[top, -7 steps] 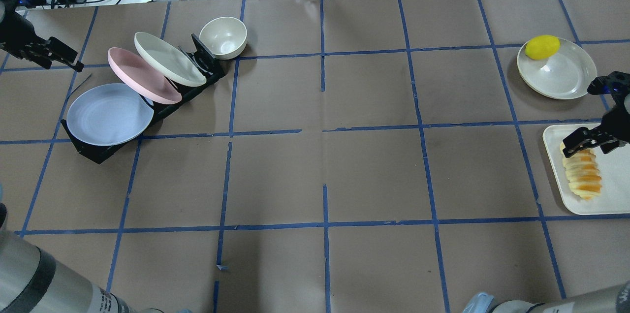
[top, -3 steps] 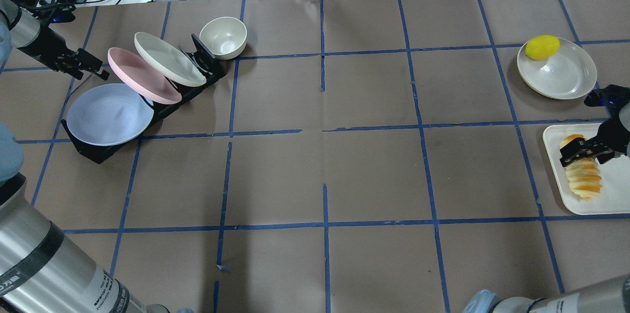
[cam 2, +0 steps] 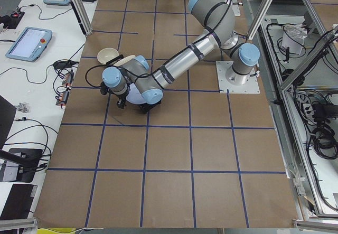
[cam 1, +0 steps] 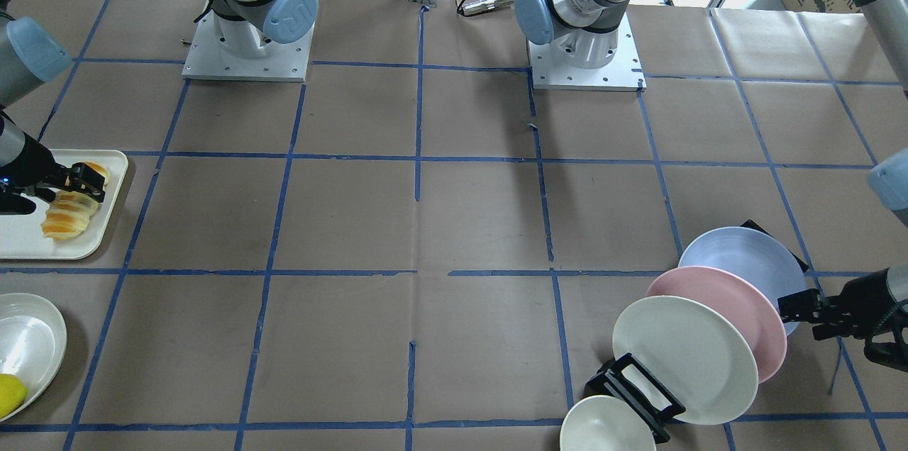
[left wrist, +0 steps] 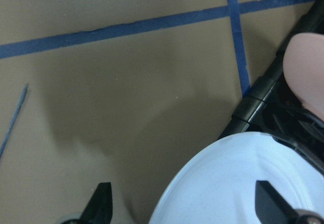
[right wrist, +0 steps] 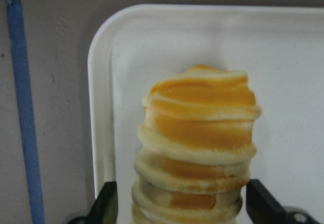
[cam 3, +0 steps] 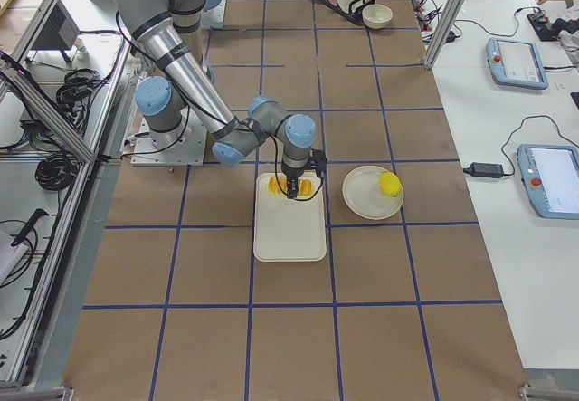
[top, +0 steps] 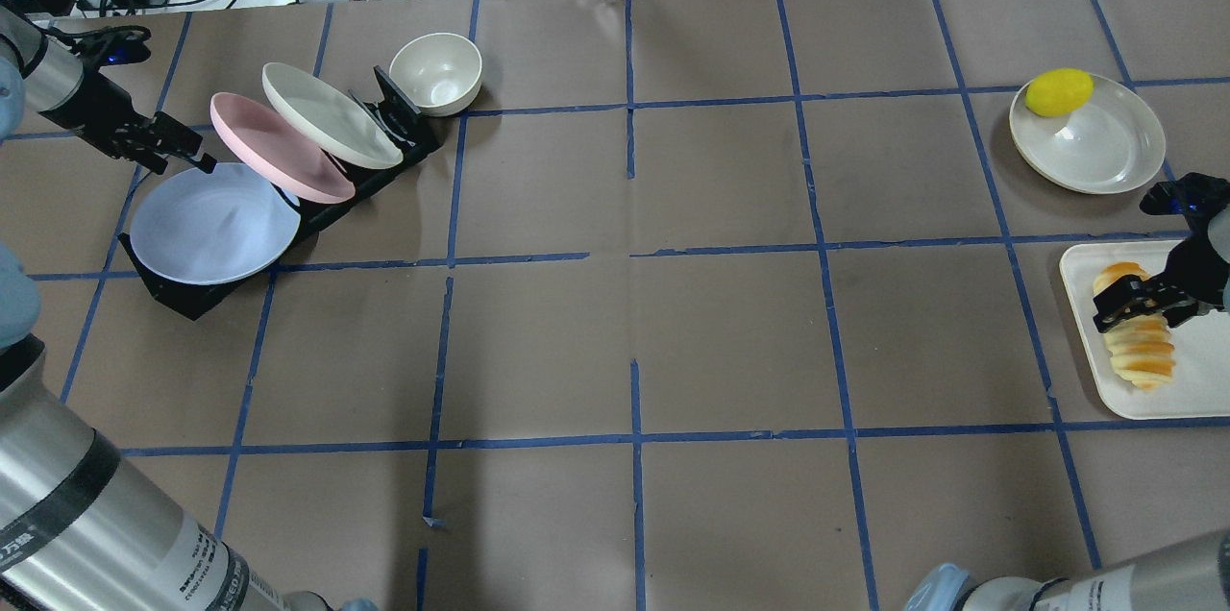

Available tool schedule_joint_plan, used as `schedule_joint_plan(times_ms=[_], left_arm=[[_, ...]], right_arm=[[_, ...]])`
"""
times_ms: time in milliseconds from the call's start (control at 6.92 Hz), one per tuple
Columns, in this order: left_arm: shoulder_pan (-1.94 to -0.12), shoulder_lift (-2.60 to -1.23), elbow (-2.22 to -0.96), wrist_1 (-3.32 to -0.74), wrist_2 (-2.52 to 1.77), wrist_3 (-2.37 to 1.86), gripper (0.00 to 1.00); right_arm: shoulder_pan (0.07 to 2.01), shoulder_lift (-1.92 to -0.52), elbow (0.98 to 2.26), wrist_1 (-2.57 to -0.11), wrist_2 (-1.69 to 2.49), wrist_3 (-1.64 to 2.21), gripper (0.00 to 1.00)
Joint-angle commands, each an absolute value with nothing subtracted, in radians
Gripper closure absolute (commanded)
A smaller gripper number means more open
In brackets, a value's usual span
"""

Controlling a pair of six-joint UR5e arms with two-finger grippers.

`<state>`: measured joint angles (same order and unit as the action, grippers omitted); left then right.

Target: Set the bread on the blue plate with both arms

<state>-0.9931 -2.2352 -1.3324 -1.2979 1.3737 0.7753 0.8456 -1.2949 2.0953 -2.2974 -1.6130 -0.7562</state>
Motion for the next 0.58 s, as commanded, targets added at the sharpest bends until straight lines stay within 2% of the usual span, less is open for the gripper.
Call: schedule_joint_plan(times_ms=[0, 144, 289, 433], left_arm=[[-0.977, -2.237, -1.335, -1.308, 1.376, 0.773, 0.49], [-0.974, -2.235, -1.327, -1.342, 1.376, 0.77, 0.83], [-0.974, -2.233, -1.313, -1.356, 1.376, 0.764, 0.98], [-0.976, -2.226, -1.309, -1.358, 1.377, 0.762, 0.99]], right_arm=[[0.845, -1.282, 2.094, -2.298, -1.615, -0.761, 0.67], [0.845, -1.281, 2.095, -2.298, -1.627, -0.768, 0.94], [0.845, -1.281, 2.095, -2.298, -1.628, -0.778, 0.97], [0.847, -1.288, 2.092, -2.298, -1.629, -0.784, 0.99]])
